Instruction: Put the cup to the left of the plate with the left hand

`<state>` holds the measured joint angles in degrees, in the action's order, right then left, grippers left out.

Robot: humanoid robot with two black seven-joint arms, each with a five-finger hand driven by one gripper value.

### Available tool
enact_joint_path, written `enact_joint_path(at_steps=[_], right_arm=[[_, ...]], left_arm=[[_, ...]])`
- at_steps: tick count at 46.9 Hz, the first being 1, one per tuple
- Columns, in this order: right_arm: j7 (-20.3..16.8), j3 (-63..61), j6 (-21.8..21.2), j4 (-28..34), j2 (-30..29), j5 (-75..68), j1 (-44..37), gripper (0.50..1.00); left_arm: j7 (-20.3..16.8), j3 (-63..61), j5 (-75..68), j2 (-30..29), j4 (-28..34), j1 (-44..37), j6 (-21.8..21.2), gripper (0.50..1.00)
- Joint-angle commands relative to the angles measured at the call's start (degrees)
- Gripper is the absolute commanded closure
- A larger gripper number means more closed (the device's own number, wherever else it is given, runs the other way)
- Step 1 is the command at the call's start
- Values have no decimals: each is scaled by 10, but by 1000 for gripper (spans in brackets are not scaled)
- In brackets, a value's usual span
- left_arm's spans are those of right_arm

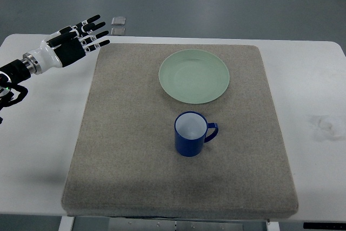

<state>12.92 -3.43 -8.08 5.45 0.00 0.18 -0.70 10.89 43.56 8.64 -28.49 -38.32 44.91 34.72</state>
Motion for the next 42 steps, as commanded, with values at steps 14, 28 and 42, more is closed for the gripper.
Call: enact_joint_path(at_steps=[14,28,42], right_arm=[[0,0,0,0,0,0,0,568],[0,0,0,0,0,0,0,568],[0,0,0,0,0,0,0,568]], left_arm=[[0,-2,-4,0,-1,1,0,501],[0,-6,-6,-2,0,2,3,501],[-61,-9,-120,-3,-2,4,3,504]])
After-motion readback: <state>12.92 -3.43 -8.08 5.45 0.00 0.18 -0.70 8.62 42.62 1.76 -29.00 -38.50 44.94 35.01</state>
